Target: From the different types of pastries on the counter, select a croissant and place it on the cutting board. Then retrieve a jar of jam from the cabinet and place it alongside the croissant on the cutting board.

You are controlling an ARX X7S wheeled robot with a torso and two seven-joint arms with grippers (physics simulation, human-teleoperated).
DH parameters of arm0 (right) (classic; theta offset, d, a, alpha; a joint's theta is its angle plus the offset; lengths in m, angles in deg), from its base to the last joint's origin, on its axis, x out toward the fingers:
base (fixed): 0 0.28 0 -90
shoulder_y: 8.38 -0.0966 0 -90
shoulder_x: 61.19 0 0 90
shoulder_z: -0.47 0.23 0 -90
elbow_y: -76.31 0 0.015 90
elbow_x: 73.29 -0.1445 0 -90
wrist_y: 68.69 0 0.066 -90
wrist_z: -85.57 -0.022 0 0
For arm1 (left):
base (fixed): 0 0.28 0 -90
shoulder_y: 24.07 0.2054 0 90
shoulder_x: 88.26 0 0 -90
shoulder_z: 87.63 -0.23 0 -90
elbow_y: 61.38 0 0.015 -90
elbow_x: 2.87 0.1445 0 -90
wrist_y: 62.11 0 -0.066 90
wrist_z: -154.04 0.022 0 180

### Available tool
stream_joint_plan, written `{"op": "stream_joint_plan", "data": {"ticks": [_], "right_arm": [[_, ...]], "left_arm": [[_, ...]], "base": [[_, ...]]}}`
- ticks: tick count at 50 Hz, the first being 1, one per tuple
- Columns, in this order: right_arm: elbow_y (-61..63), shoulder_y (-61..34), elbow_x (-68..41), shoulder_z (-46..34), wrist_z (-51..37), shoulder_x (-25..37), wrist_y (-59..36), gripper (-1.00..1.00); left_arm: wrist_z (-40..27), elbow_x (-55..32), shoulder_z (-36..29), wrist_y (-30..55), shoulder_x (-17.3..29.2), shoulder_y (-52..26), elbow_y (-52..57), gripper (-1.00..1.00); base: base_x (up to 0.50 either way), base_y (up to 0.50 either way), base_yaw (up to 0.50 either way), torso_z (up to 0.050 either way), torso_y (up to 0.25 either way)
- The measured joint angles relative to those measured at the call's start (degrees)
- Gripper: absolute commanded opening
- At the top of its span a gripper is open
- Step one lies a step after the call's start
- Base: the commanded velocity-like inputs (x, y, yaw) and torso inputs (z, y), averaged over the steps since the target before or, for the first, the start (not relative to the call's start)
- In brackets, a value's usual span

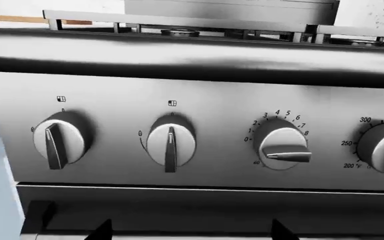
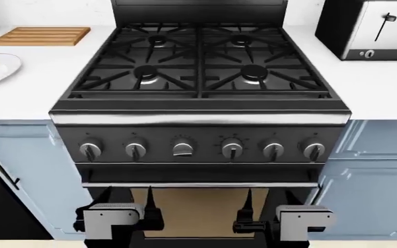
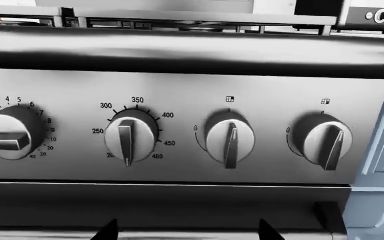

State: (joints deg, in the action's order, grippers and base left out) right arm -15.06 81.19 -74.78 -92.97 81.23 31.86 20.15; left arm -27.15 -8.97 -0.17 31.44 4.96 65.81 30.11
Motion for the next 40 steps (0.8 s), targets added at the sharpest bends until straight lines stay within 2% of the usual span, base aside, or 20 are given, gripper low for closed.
{"op": "stream_joint_plan", "data": {"ticks": [40], "right_arm": [[-0.83,-0.25,2.23,-5.67,-4.87,3.16,0.98,1.0]], "left_arm": [[-1.34,-3.13,-4.41,0.77,3.27,1.25,1.69,1.0]], "base": [[0.0,0.5,0.0,0.0,0.0]]}}
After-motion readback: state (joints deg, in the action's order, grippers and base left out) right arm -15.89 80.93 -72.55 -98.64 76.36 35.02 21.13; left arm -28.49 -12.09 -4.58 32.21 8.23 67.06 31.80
